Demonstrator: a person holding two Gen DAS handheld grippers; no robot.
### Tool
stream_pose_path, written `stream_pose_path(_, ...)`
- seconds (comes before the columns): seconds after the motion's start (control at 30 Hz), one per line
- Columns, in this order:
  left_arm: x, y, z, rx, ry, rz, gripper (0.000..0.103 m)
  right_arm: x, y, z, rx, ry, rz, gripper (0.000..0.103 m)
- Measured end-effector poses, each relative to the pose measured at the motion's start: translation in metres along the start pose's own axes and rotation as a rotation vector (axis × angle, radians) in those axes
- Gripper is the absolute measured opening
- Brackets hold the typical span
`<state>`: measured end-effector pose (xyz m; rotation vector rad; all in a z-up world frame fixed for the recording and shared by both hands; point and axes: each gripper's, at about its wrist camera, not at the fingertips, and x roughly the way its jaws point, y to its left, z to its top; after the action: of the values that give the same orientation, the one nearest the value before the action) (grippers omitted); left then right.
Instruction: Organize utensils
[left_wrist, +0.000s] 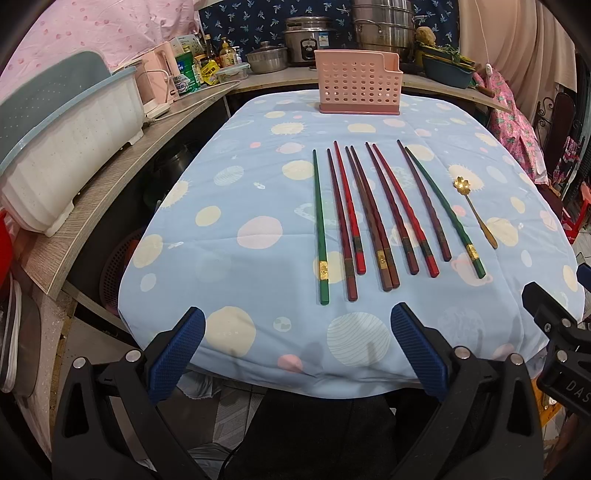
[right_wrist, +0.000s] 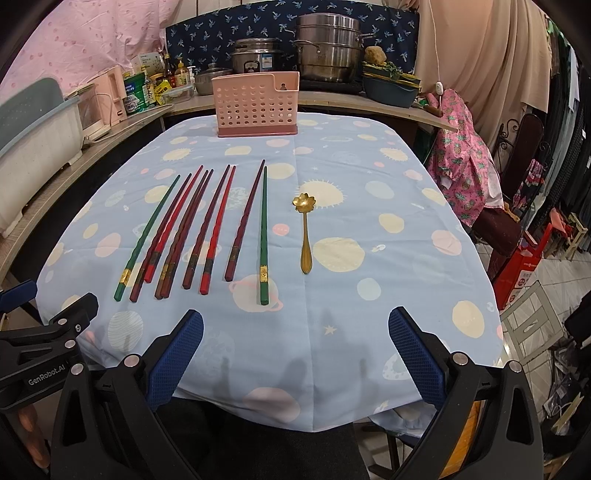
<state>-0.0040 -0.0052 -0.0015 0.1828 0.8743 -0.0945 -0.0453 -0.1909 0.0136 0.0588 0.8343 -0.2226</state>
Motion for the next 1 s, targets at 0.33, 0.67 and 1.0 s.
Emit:
stream_pose_path(0.33, 0.0000, -0.0003, -0.0002, 0.001, 0.000, 0.000, 0.096, -0.0003, -0.0024, -0.0003, 0.000, 0.000, 0.000, 0.096)
stream_pose_path(0.67, -0.0001, -0.0002, 0.0001, 0.000, 0.000, 0.000, 0.096, 0.0002, -0.0028, 0.0000, 0.001, 0.002, 0.001, 0.096)
stream_pose_path(1.0, 0.0000, -0.0002, 0.0000, -0.001, 0.001, 0.000, 0.096, -0.0012, -0.0025, -0.0003, 0.002, 0.003, 0.001, 0.096)
